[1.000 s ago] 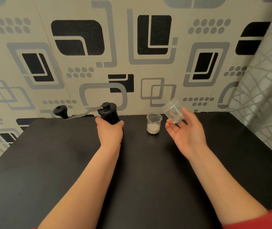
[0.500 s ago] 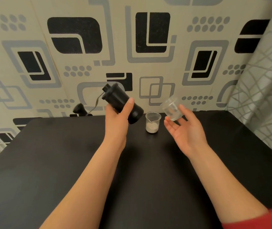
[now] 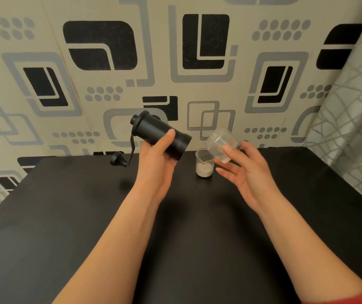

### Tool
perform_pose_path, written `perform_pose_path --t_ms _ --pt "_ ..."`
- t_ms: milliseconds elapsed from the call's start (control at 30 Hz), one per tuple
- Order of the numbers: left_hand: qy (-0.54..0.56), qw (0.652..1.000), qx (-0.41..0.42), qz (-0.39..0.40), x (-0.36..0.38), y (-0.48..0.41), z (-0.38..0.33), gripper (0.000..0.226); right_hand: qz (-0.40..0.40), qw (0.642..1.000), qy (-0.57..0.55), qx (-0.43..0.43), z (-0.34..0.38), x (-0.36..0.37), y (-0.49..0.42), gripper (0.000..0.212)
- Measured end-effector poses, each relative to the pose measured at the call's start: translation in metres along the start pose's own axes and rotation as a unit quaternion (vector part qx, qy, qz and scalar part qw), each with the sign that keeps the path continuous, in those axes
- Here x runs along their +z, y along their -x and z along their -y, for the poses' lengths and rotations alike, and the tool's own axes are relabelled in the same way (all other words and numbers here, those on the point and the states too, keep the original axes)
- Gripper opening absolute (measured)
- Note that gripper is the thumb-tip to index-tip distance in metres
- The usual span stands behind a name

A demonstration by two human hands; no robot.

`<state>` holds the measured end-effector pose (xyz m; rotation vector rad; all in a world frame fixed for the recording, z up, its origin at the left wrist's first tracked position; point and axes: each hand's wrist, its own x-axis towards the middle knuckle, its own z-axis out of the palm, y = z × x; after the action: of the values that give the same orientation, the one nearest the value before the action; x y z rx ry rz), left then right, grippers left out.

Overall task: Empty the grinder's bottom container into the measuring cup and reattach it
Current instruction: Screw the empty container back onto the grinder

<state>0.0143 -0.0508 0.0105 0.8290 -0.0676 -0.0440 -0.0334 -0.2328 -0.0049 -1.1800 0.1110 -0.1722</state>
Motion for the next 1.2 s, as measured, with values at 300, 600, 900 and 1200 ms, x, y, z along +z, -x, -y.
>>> perform_pose_path --t_ms 300,600,900,1200 --pt "0.002 1.0 -0.003 0.012 0.001 0.002 0.002 0.043 0.044 0.995 0.08 -0.04 -0.007 0.002 0.0 0.062" --pt "0.017 0.999 -0.015 0.032 0.004 0.006 0.006 0.04 0.044 0.986 0.151 -0.059 -0.012 0.003 -0.002 0.05" --pt "0.008 0.999 -0.012 0.046 0.006 0.008 0.007 0.049 0.06 0.988 0.135 -0.049 -0.012 0.004 0.001 0.053" --pt "0.005 0.998 -0.009 0.066 0.006 0.008 0.009 0.051 0.063 0.996 0.063 -0.014 -0.007 0.009 0.003 0.069"
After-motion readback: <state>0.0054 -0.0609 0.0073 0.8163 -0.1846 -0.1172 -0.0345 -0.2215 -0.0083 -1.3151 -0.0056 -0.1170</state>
